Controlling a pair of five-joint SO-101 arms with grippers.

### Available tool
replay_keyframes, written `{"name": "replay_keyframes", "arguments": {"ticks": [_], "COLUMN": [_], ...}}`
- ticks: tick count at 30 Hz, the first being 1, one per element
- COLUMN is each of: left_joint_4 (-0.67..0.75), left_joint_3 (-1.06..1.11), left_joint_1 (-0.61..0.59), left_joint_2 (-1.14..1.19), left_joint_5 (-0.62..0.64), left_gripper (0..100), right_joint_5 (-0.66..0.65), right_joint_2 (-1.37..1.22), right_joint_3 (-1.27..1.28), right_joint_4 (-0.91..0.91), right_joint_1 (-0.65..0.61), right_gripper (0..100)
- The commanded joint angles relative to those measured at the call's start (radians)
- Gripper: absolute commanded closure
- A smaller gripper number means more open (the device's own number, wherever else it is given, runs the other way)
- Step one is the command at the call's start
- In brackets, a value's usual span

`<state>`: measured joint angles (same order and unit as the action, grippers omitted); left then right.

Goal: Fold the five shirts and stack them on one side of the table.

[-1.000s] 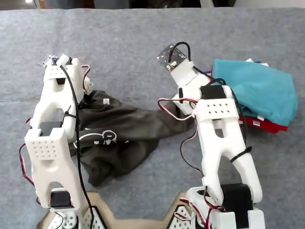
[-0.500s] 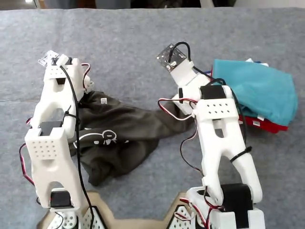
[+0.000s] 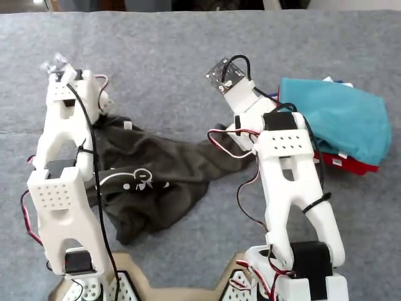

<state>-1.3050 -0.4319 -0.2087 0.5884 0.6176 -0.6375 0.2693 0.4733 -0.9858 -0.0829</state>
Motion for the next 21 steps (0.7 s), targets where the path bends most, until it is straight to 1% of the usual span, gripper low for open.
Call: {"name": "replay_keyframes", "arguments": {"ticks": [1, 5, 10, 12, 16, 21], "left_joint_4": [-0.103, -0.249, -0.436, -0.459, -0.457, -0.453], "left_joint_3": [-0.209, -0.527, -1.072, -1.247, -1.222, -1.216], "left_joint_1": [-0.015, -0.015, -0.027, -0.038, -0.050, -0.136], "left_joint_2": [-0.023, -0.023, -0.023, -0.023, -0.150, -0.336], "left_joint_5": [-0.066, -0.127, -0.198, -0.252, -0.353, -0.384], "left_gripper": [97, 97, 97, 97, 97, 97], "right_joint_5": [0.114, 0.215, 0.316, 0.367, 0.476, 0.578], "right_joint_2": [0.007, 0.007, 0.007, 0.007, 0.007, 0.007], "right_joint_3": [-0.122, -0.303, -0.625, -0.773, -1.069, -1.368], "right_joint_4": [0.009, -0.041, -0.153, -0.192, -0.252, -0.258], "right_joint_1": [-0.008, -0.006, 0.018, 0.038, 0.081, 0.123], "right_gripper": [98.5, 98.5, 98.5, 98.5, 98.5, 98.5]}}
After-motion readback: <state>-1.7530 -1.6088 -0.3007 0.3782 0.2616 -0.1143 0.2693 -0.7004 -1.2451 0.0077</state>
